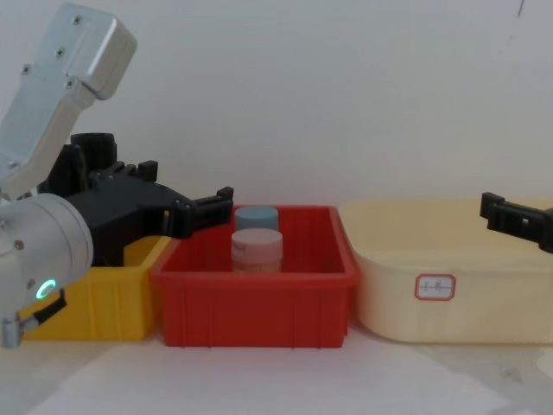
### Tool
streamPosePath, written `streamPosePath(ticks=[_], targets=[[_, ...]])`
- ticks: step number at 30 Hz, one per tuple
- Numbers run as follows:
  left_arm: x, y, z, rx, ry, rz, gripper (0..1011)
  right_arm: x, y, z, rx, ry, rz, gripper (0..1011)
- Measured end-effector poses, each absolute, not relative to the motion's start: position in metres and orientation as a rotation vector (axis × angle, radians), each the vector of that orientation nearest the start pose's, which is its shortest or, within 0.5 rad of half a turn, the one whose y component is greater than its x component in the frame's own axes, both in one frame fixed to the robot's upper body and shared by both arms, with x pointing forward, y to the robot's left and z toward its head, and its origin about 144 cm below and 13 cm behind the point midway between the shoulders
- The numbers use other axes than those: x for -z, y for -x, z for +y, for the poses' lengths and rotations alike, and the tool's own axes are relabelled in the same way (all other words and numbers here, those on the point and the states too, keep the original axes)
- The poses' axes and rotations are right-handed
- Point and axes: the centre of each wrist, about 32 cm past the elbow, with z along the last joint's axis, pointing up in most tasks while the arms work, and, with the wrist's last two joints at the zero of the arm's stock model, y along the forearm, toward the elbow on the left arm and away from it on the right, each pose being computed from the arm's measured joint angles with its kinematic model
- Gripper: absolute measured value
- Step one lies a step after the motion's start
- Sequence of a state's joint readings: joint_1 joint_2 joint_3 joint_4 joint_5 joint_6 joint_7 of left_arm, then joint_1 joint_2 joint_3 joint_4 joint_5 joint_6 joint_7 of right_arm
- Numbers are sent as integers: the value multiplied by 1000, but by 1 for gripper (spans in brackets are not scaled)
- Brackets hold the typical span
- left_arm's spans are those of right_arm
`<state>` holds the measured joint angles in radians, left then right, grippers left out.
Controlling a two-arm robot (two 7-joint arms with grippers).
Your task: Pick up the garbage bag with the one hand and transfer it to the other hand.
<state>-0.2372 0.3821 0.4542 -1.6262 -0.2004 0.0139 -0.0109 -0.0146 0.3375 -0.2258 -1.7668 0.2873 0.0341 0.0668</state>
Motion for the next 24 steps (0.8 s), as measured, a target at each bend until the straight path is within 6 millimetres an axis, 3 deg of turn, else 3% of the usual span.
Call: streamPosePath(ticks=[24], targets=[[-1204,-492,198,-1124,-61,-268,1001,-1189,-443,-237,1229,-26,-75,1002]])
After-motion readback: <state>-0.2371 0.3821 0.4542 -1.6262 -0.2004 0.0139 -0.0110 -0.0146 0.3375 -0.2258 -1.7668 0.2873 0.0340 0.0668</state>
